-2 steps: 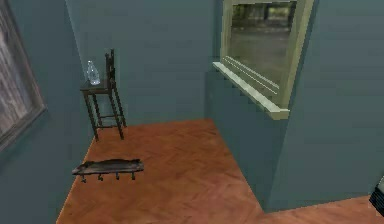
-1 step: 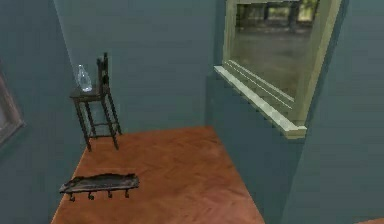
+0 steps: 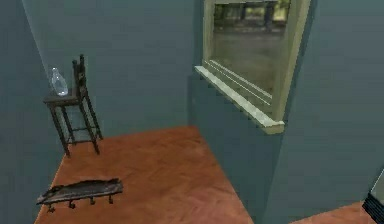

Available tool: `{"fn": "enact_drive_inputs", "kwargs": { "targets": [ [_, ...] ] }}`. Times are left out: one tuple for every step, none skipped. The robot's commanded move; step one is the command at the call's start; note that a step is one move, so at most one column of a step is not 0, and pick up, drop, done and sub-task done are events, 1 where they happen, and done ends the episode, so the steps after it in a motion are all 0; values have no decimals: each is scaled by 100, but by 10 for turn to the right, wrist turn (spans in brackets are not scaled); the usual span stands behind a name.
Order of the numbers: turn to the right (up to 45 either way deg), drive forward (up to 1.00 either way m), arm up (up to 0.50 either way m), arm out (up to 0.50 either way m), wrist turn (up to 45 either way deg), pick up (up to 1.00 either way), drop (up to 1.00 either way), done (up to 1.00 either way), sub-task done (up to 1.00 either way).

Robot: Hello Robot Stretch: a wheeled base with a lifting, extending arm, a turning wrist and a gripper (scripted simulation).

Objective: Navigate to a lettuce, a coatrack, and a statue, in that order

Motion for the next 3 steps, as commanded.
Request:
{"fn": "enact_drive_inputs", "kwargs": {
  "targets": [
    [0, 65, 0, 0, 0, 0, 0, 0, 0],
    [-450, 0, 0, 0, 0, 0, 0, 0, 0],
    [-90, 0, 0, 0, 0, 0, 0, 0, 0]
  ]
}}
